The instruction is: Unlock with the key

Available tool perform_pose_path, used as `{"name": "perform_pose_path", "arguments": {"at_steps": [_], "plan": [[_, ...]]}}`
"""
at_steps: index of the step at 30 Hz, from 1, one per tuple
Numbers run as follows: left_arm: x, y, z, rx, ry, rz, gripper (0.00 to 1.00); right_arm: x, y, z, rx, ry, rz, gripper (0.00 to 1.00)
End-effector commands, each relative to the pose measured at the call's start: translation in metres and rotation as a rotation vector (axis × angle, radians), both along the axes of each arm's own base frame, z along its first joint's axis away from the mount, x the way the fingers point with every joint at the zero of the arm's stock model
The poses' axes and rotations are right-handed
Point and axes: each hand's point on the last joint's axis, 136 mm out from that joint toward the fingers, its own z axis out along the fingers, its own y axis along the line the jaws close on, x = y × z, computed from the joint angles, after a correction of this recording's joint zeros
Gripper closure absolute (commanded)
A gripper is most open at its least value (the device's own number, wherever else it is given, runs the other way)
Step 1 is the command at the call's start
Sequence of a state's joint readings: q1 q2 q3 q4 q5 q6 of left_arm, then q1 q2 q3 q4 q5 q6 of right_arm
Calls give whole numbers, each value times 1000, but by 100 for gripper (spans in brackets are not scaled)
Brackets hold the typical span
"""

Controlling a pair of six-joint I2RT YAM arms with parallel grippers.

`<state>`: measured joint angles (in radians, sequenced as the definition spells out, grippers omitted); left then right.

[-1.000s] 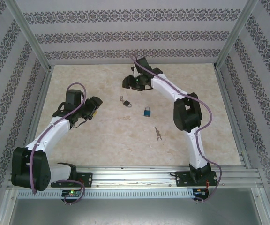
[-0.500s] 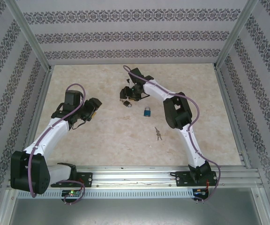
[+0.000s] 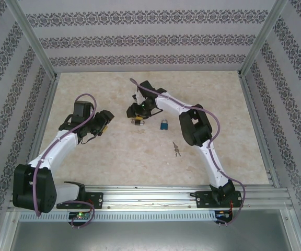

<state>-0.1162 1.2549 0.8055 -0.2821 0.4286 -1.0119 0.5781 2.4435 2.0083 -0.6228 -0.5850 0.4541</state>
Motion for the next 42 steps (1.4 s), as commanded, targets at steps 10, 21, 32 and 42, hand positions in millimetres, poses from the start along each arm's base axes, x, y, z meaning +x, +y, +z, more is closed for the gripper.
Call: {"name": "perform_pose_path", "arguments": {"at_steps": [10,21,32,42], "plan": [[30,-8,14,136,-42,-202,37,-12,-44,92,133,-182,-25,43],[66,-41,20,301,-43,-488,33,-80,-60,66,104,-113,-52,44],[73,-41,22,324,-32,-484,33,-115,-19,3,60,-34,-48,43],[73,-41,11,321,-26,-488,33,-76,-45,-22,-48,-67,-231,43]]}}
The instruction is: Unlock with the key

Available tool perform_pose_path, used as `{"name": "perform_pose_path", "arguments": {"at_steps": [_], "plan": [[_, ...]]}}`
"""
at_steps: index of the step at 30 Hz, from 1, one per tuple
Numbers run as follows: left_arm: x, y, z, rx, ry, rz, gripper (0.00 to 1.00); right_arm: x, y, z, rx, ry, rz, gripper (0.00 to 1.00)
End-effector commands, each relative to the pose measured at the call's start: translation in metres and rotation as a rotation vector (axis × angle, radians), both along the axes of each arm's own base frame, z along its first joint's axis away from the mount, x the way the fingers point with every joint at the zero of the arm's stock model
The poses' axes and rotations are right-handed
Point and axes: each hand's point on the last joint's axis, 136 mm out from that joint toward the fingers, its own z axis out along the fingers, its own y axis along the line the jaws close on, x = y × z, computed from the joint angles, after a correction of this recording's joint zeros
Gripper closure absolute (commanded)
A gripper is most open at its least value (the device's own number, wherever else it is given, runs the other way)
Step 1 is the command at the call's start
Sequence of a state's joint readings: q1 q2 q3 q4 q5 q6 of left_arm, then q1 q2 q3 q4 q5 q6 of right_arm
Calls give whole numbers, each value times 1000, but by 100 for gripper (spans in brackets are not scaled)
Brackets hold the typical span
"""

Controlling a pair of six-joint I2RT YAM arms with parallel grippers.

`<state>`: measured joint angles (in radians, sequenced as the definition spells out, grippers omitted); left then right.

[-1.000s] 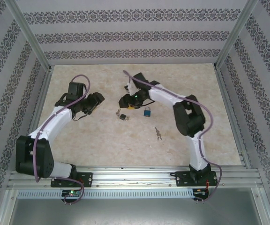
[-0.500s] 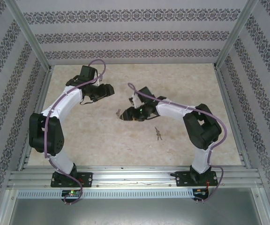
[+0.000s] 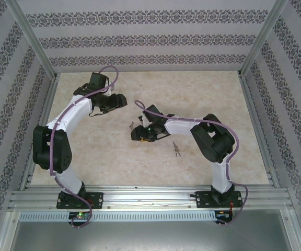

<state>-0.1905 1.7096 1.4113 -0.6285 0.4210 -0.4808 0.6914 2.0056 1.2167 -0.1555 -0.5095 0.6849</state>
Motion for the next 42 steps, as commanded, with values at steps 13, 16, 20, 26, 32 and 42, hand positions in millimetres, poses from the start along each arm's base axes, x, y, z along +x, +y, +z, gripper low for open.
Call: {"name": "perform_pose_path", "arguments": {"at_steps": [13,16,20,26,32,42], "plan": [[-1,-7,-17,-4,0,-50,32,107,-3,24,112,-155,-196,44],[-3,-11,-21,9,14,-87,30,104,-9,34,127,-174,-197,44],[-12,-28,-33,114,37,-240,28,92,-36,53,172,-189,-213,44],[-13,-50,-56,286,85,-479,28,66,-69,70,174,-191,-234,44],[-27,-77,-73,399,82,-762,29,53,-98,75,193,-195,-284,44],[-31,-104,-101,420,120,-917,30,34,-131,68,190,-177,-338,44]]}}
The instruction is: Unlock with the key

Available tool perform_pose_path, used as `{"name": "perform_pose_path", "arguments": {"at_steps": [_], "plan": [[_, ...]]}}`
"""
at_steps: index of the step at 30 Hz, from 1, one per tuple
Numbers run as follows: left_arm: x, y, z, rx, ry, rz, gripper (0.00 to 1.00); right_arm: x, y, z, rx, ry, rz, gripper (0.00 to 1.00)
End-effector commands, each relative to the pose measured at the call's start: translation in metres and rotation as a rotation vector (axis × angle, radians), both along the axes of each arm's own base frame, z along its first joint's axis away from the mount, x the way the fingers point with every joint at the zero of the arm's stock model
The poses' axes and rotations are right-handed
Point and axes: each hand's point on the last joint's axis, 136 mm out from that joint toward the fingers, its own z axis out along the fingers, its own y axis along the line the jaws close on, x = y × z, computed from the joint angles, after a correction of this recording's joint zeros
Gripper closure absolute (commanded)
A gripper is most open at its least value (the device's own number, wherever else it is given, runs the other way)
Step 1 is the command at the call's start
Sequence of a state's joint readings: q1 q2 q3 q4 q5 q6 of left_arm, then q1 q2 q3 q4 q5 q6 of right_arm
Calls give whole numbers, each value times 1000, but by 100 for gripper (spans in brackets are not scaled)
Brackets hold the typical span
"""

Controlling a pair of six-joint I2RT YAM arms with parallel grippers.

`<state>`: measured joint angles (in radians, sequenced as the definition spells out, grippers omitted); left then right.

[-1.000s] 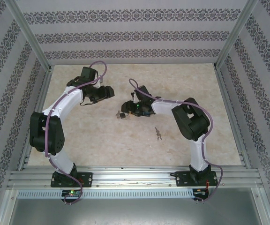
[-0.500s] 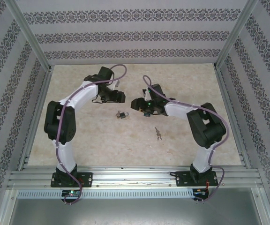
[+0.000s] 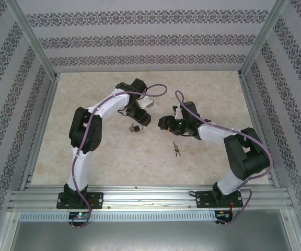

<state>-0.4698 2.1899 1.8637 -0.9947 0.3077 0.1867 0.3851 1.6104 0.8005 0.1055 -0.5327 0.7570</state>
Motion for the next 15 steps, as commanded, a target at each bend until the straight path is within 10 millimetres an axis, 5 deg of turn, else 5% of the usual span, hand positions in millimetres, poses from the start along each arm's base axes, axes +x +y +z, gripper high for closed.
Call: {"name": "perform_pose_path", "arguments": {"at_steps": [1,15], "plan": [[-12,4,-14,73,45,-78,30,-1,-4,15,33,-39,1,43],[-30,12,-50,186,79,-107,31,2,-4,28,60,-62,7,43]]}}
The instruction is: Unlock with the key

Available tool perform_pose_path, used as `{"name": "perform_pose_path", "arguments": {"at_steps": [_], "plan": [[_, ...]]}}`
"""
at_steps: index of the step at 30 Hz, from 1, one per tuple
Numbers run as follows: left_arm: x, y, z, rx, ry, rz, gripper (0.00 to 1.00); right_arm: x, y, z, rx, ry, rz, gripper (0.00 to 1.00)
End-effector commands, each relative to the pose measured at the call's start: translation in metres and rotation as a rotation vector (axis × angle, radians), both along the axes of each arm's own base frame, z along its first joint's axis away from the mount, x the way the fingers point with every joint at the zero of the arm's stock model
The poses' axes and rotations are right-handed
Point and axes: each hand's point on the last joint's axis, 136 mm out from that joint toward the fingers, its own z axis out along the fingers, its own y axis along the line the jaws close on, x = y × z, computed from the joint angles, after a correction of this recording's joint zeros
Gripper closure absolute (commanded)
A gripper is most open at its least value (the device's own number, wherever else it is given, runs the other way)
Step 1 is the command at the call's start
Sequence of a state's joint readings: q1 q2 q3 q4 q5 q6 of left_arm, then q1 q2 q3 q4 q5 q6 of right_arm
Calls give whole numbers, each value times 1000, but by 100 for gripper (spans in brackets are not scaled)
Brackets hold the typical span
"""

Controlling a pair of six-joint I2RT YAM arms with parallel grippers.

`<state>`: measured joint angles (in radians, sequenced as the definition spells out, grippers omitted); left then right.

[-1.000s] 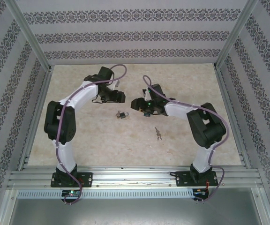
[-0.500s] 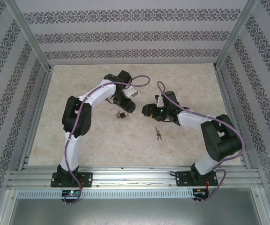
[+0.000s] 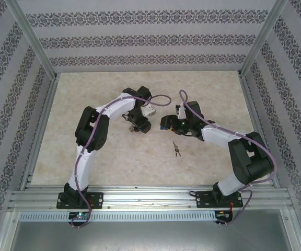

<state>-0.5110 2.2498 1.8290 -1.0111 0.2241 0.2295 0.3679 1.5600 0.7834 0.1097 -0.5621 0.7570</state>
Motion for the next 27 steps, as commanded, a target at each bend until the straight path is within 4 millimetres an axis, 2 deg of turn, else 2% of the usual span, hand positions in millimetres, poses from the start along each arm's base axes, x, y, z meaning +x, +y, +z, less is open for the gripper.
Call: {"name": "perform_pose_path", "arguments": {"at_steps": [1,9,14,19,27], "plan": [[-12,9,-12,71,28,-32,31,4,-1,13,27,-35,5,43],[-20,10,-19,135,2,-41,39,4,0,14,38,-42,3,43],[-26,10,-31,191,-23,-38,46,4,1,14,44,-42,5,43],[-35,5,-47,180,11,-24,64,4,0,17,53,-45,-3,43],[-43,15,-60,217,41,8,75,2,-1,19,59,-49,-10,43]]}}
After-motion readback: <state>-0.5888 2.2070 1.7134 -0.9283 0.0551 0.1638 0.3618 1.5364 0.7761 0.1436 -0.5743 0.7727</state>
